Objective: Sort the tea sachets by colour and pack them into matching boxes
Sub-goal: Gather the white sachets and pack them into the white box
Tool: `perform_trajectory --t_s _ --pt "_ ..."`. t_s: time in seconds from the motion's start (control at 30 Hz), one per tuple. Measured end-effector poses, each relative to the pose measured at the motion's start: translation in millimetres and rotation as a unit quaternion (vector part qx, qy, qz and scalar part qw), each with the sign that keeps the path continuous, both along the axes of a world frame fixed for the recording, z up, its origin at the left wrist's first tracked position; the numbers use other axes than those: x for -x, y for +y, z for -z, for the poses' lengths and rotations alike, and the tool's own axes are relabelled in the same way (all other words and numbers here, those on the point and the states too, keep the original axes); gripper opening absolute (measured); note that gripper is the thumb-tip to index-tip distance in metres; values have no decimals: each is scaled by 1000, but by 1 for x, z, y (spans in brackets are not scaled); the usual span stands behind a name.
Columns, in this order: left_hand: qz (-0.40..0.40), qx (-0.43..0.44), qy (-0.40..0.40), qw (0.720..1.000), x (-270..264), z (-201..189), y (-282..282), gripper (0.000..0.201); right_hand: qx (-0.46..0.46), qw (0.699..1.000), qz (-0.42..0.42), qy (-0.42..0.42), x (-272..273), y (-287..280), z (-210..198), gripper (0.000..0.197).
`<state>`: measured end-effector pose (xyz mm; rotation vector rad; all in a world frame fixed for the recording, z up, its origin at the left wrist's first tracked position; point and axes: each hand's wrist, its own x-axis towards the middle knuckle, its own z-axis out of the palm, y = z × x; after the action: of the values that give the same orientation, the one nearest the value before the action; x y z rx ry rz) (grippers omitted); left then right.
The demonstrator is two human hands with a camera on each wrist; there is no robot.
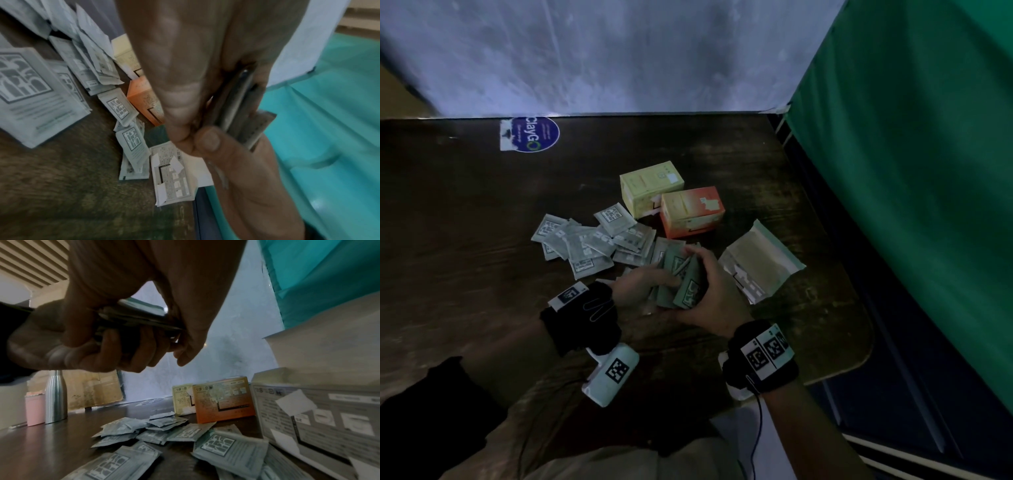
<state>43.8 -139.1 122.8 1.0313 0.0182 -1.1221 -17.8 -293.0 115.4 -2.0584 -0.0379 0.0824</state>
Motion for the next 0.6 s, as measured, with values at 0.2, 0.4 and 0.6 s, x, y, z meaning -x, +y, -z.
perform_trajectory --t_s 0.2,0.4,0.6 --pt "-89 11 -62 994 2 0 -4 41 52 993 73 -72 3 -2 -1 89" --pt "-138 -8 -31 990 1 3 -4 53 41 994 91 -50 6 -6 0 82" --pt "-132 26 -58 989 2 0 -4 62 18 992 114 -42 8 2 -7 68"
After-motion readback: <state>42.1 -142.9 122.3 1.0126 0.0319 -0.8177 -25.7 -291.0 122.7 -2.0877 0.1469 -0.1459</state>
